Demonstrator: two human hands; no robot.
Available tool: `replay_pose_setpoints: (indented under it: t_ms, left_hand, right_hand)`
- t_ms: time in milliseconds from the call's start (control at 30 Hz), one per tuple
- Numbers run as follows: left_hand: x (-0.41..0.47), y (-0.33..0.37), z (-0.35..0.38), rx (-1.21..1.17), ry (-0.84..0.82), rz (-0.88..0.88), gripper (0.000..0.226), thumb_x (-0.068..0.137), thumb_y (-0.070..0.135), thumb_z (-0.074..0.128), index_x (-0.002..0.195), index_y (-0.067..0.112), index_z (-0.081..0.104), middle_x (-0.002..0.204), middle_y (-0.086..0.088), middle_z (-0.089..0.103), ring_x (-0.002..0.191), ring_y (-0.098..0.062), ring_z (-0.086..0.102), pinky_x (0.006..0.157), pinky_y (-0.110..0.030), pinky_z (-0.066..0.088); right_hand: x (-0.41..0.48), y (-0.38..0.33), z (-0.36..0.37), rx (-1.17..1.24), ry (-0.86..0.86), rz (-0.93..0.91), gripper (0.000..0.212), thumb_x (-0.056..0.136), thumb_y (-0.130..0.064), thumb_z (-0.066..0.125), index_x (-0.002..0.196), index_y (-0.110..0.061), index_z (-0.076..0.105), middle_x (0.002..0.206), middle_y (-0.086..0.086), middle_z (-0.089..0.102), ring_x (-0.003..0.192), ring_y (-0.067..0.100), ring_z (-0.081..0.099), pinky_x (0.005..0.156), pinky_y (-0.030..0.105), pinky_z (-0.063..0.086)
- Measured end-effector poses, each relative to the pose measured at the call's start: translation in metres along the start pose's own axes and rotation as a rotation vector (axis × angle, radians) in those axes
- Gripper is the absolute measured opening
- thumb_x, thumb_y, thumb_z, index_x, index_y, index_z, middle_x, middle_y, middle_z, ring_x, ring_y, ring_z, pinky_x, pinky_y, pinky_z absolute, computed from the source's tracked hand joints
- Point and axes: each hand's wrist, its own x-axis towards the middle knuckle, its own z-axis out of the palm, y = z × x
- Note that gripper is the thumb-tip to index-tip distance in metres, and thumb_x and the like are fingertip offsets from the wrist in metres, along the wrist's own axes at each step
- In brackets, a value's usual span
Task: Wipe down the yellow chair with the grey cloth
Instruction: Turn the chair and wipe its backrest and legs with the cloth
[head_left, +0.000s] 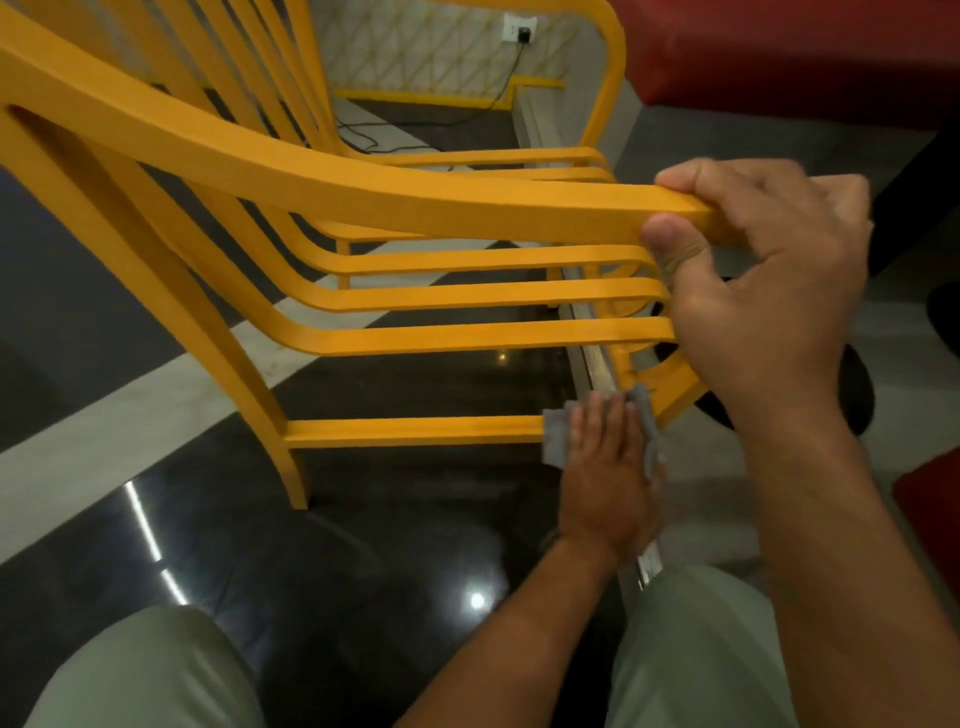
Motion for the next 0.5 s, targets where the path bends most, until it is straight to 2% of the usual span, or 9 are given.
replay_pose_setpoints:
  t_ms: [100, 200, 333, 500]
  left_hand:
    - [0.001, -0.009, -0.004, 0.016, -0.011, 0.056, 0.062, 0.107, 0.041, 0.032, 0.159, 0.007, 0.032, 0.166, -0.010, 0.034, 0.158, -0.027, 0.017, 0.129, -0.048, 0.008]
    - [0.000, -0.038, -0.022, 0.136, -0.087, 0.195, 0.061, 0.106, 0.043, 0.034, 0.159, 0.013, 0.031, 0.166, -0.004, 0.034, 0.157, -0.025, 0.018, 0.129, -0.044, 0.009]
    - [0.003, -0.084, -0.046, 0.154, -0.172, 0.351, 0.059, 0.102, 0.042, 0.046, 0.158, 0.025, 0.035, 0.167, 0.004, 0.034, 0.157, -0.026, 0.019, 0.128, -0.047, 0.014]
    - [-0.017, -0.125, -0.081, 0.097, -0.204, 0.370, 0.049, 0.108, 0.046, 0.035, 0.155, 0.034, 0.041, 0.167, 0.014, 0.031, 0.159, -0.008, 0.009, 0.130, -0.039, 0.009]
  right_hand:
    - [0.000, 0.001, 0.002, 0.000, -0.013, -0.017, 0.033, 0.100, -0.050, 0.059, 0.123, -0.030, 0.071, 0.116, -0.019, 0.059, 0.112, 0.033, 0.053, 0.091, 0.050, 0.043]
    - [-0.003, -0.002, 0.004, 0.001, -0.011, 0.001, 0.033, 0.100, -0.049, 0.058, 0.122, -0.027, 0.072, 0.116, -0.012, 0.065, 0.113, 0.035, 0.052, 0.092, 0.051, 0.043]
    - [-0.004, -0.011, 0.009, 0.014, 0.011, 0.015, 0.029, 0.099, -0.045, 0.062, 0.121, -0.030, 0.072, 0.114, -0.023, 0.056, 0.112, 0.032, 0.053, 0.093, 0.046, 0.043]
    - [-0.002, -0.013, 0.009, 0.042, 0.019, 0.048, 0.029, 0.096, -0.046, 0.063, 0.119, -0.032, 0.073, 0.112, -0.023, 0.061, 0.109, 0.022, 0.051, 0.094, 0.045, 0.044]
